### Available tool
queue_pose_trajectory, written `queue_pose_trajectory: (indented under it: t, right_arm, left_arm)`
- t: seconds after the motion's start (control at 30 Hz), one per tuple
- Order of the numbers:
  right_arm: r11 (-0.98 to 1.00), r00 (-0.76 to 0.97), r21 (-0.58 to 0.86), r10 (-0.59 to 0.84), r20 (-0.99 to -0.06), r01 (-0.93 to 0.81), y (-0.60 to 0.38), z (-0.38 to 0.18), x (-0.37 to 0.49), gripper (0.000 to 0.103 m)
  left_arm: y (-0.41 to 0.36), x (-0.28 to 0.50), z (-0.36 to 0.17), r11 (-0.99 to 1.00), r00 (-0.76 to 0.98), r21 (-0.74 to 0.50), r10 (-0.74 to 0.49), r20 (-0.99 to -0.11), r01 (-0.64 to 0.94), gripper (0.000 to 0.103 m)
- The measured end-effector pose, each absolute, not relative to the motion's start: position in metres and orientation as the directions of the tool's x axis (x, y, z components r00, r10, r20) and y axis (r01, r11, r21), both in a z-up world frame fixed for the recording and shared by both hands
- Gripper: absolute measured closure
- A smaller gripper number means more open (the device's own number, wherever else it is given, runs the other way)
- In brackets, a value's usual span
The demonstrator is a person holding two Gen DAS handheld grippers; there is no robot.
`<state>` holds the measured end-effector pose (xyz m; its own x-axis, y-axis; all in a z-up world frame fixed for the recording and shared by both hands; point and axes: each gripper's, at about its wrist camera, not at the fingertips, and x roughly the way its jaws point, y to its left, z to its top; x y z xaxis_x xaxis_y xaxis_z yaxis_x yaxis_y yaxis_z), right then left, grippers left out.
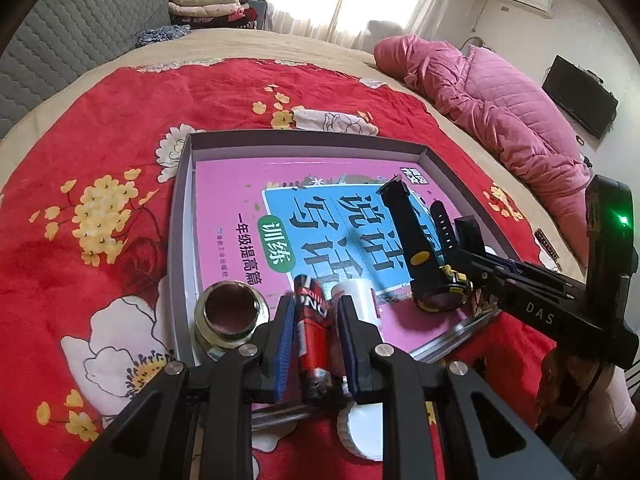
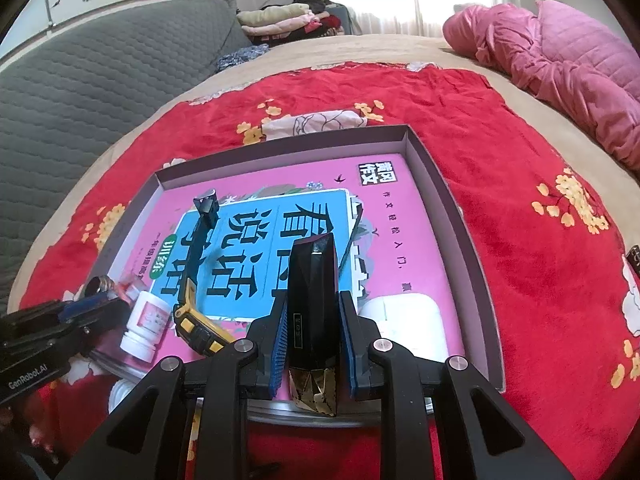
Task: Organize rigid objects
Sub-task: 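Lower the black pen into the box and open the right tool while the left lowers the red can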
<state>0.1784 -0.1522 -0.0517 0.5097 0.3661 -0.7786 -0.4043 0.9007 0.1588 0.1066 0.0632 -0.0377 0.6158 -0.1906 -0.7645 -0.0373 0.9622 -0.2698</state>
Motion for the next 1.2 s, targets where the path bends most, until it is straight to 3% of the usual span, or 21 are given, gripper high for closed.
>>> queue_pose_trajectory:
  t: [0.2, 0.8, 1.2]
  right_arm:
    - [0.899, 0.505, 0.173, 0.375, -0.777, -0.401, -0.154, -0.05, 0.178, 0.078]
    - [0.909, 0.512, 0.157, 0.352, -0.784, -0.385, -0.149, -0.051, 0.181, 0.076]
    - [0.91, 0.527, 0.171, 0.362, -0.769, -0.377, -0.154, -0.042, 0.177, 0.068]
  left_arm:
    - [0.07, 0.108, -0.041, 0.946, 0.61, -0.322, -0.226, -0.759, -0.05, 0.08]
    - [0.066, 0.107, -0.042, 0.949, 0.611, -0.311, -0.219, -0.761, -0.047, 0.08]
    - [0.066, 0.107, -0.041, 0.95, 0.611, -0.31, -0.218, -0.761, -0.046, 0.08]
